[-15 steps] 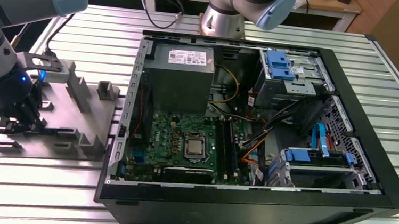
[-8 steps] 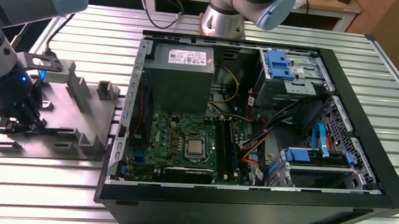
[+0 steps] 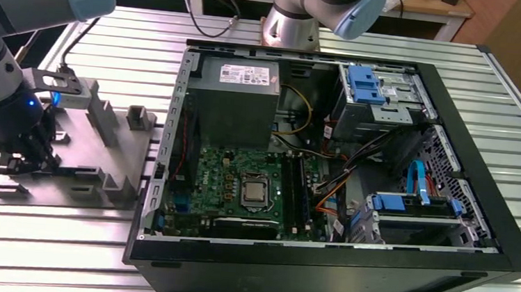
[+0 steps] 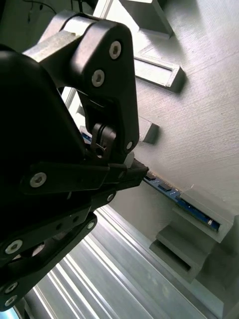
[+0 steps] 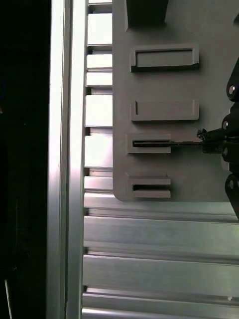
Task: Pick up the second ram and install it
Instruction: 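Pick up the second ram and move it above second insertion slot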
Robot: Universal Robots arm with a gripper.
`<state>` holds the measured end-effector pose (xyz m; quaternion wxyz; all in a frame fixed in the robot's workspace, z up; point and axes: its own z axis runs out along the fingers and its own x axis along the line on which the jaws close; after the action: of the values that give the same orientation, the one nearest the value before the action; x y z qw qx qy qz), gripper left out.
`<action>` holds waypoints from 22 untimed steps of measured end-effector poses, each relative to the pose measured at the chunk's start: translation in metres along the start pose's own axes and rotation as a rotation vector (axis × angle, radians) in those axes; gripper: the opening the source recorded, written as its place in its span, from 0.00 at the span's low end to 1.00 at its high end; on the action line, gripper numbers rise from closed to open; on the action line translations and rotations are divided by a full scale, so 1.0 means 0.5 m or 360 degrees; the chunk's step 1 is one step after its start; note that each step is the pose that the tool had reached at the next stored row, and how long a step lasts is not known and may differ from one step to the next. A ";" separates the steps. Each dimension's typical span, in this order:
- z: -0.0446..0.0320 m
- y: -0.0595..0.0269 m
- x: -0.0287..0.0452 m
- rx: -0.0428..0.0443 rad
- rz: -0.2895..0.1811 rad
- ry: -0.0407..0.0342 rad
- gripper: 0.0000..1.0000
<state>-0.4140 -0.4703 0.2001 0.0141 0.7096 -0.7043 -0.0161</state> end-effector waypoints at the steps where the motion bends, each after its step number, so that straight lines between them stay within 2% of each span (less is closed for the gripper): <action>1: 0.000 0.000 0.000 0.0000 0.0001 0.0000 0.11; 22: -0.010 0.001 0.000 -0.0001 0.0005 0.0000 0.11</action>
<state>-0.4141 -0.4704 0.2051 0.0143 0.7084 -0.7055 -0.0162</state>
